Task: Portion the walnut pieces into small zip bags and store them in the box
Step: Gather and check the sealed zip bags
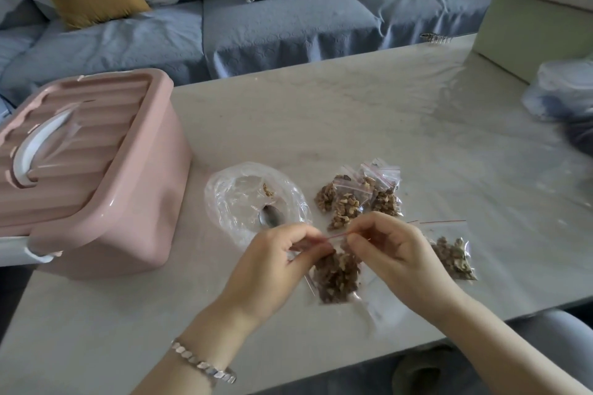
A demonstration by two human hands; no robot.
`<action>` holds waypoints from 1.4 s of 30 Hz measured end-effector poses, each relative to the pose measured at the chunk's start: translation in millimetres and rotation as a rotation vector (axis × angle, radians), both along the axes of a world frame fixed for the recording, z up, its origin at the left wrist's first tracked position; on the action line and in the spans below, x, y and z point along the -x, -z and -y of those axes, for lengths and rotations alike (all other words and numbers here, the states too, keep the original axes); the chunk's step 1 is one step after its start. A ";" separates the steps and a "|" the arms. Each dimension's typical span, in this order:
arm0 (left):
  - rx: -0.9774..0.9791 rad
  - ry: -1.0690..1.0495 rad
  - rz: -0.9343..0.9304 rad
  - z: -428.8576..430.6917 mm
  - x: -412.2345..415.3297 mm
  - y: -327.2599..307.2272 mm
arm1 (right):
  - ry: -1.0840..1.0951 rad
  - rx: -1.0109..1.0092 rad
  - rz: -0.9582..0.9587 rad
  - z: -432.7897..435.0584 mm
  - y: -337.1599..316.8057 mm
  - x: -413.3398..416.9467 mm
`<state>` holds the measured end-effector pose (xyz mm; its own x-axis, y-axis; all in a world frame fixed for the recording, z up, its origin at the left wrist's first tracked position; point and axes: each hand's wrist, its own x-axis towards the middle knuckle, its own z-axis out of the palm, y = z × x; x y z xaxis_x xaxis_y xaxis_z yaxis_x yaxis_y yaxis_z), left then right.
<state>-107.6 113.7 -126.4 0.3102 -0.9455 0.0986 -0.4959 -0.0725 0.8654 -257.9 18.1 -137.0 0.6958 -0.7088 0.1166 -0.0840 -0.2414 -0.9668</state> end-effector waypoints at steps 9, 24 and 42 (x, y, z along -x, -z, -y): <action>-0.132 -0.050 0.025 23.3 24.3 12.5 | 0.129 0.176 -0.245 21.1 -3.0 27.1; -0.298 -0.204 0.303 15.6 -3.3 29.3 | 0.237 0.487 -0.742 77.9 35.1 -8.2; -0.144 -0.174 0.245 16.9 -12.5 15.9 | 0.021 0.432 -0.604 76.7 13.0 -19.1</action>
